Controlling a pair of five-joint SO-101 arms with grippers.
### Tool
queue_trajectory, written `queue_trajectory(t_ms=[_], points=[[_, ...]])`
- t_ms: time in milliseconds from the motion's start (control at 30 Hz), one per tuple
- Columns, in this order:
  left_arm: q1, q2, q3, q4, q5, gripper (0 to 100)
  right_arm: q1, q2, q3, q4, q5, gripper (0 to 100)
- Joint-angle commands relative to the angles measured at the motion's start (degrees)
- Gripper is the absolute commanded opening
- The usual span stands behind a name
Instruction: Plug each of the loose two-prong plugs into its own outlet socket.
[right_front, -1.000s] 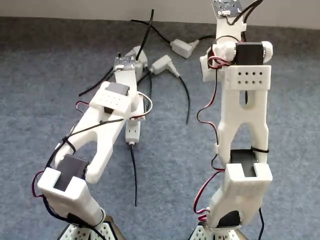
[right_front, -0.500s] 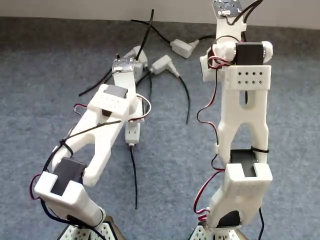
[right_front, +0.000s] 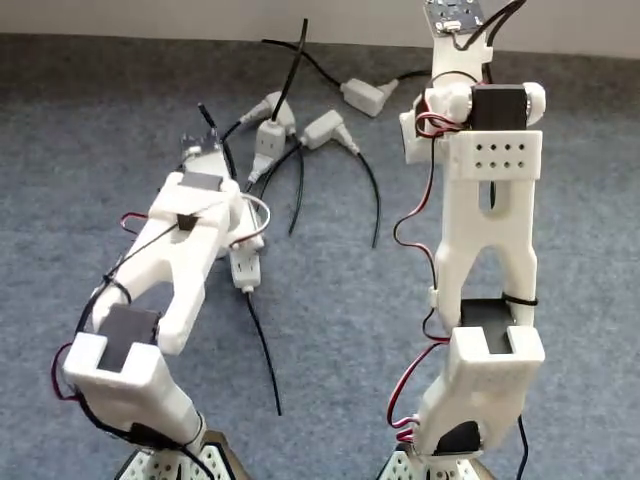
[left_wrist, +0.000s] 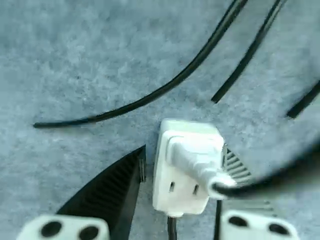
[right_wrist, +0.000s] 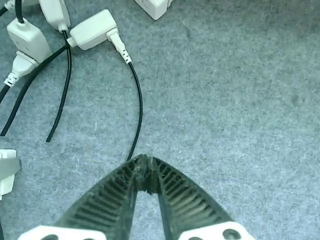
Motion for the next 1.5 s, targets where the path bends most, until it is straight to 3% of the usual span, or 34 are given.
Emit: queue_trajectory(t_ms=[0, 200, 367, 700, 900, 1167, 1467], points=[[-0.3, -1.5, -0.6, 3.9, -0.7, 27, 0.7, -2.8, -0.7, 2.0, -0.5, 0.7], [0.0, -0.8, -3.4, 5.5, -1.1, 28, 1.6, -2.9, -0.7, 1.9, -0.6, 0.7], [0.2, -0.7, -3.2, 5.5, -9.2, 22, 2.3, -2.9, -0.7, 1.9, -0.6, 0.7], [0.8, 3.0, -2.7, 1.2, -9.2, 11, 2.5, -2.9, -0.7, 2.0, -0.7, 0.7], [0.7, 4.4, -9.6, 1.6, -9.3, 3, 2.5, -2.9, -0.7, 2.0, -0.7, 0.7], [0.8, 8.2, -37.9, 13.3, -9.1, 4, 2.5, -2.9, -0.7, 2.0, -0.6, 0.7], [0.4, 32.3, -85.3, 28.0, -9.1, 4, 2.5, -2.9, -0.4, 2.0, -0.5, 0.7]])
